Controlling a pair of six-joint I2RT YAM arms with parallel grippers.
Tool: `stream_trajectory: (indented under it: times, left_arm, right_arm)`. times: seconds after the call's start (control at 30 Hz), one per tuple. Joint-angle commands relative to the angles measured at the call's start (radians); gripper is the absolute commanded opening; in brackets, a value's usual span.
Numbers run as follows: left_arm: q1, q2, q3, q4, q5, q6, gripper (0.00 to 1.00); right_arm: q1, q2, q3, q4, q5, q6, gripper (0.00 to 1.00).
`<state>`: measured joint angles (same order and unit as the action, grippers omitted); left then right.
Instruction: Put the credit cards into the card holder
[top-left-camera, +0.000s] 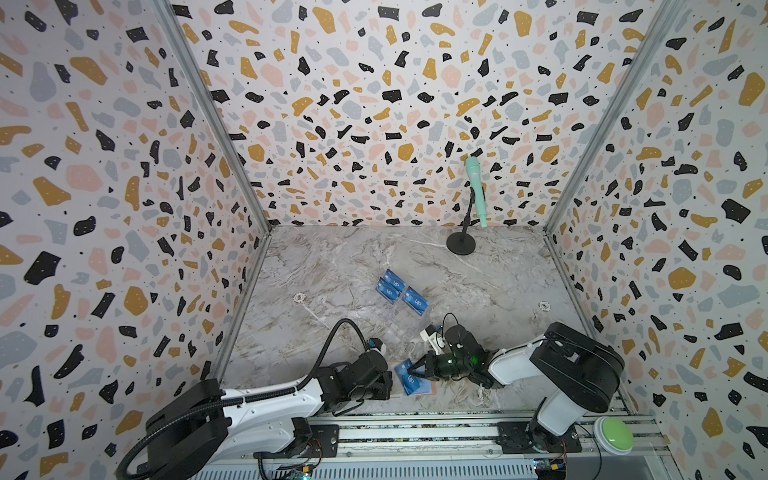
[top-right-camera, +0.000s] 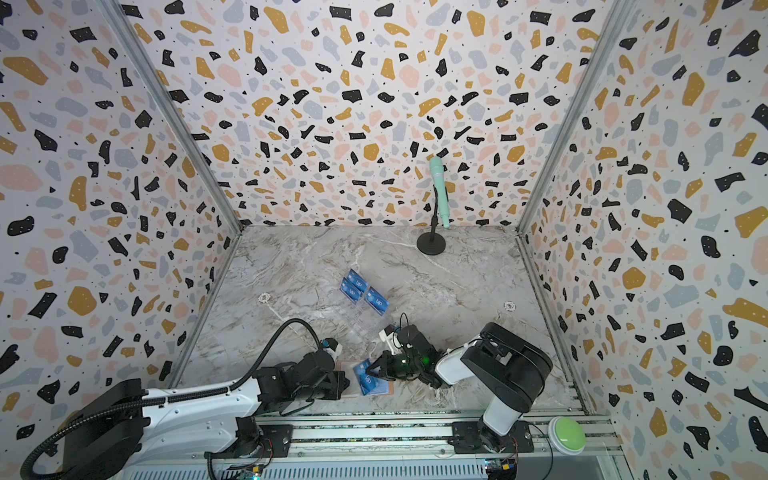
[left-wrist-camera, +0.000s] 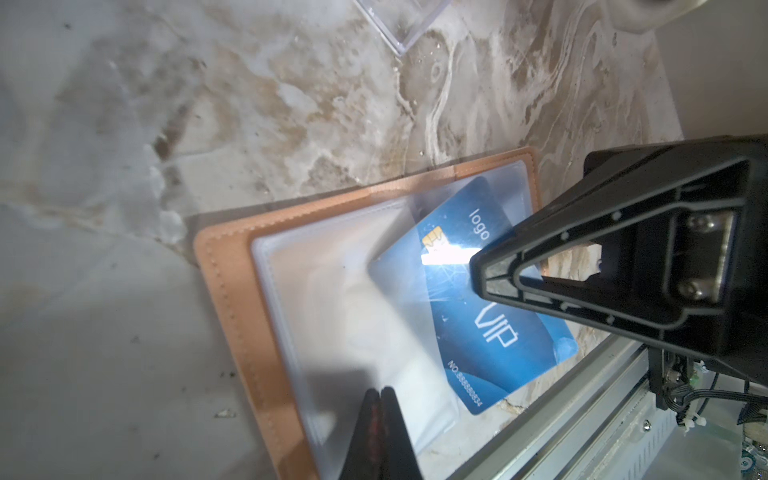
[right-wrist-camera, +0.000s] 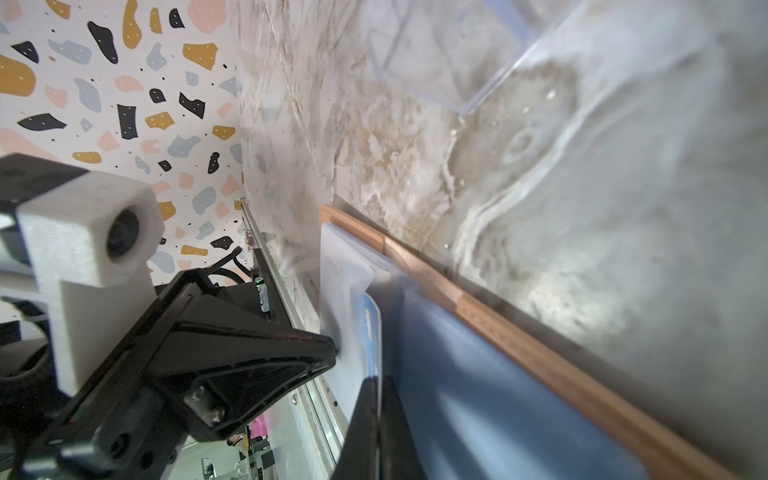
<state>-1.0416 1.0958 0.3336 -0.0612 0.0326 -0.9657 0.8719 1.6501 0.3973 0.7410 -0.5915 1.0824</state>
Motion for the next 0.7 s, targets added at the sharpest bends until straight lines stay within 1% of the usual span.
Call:
stream_trajectory:
  times: [0.0,0.1,0.43,0.53,0.67]
  left_arm:
    - [-0.010,0.011,-0.010,-0.087,-0.026,-0.012,0.00]
    - [-0.012,0.002,-0.011,-0.097,-0.033,-0.013,0.00]
    - [-0.015,-0.016,-0.024,-0.086,-0.031,-0.022,0.00]
    - [-0.018,-0.014,-0.025,-0.086,-0.033,-0.024,0.00]
    - [-0.024,-0.022,-0.028,-0.087,-0.034,-0.028,0.00]
  right_arm:
    - [0.006,0.006,-0.033,0.025,0.018,0.041,0.00]
    - [0.011,0.034,-0.034,0.084,0.006,0.062,0.00]
    - [0.022,0.066,-0.065,0.200,0.044,0.137,0.00]
    - [0.023,0.084,-0.054,0.217,0.037,0.145,0.00]
    - [0.024,0.085,-0.068,0.237,0.060,0.161,0.00]
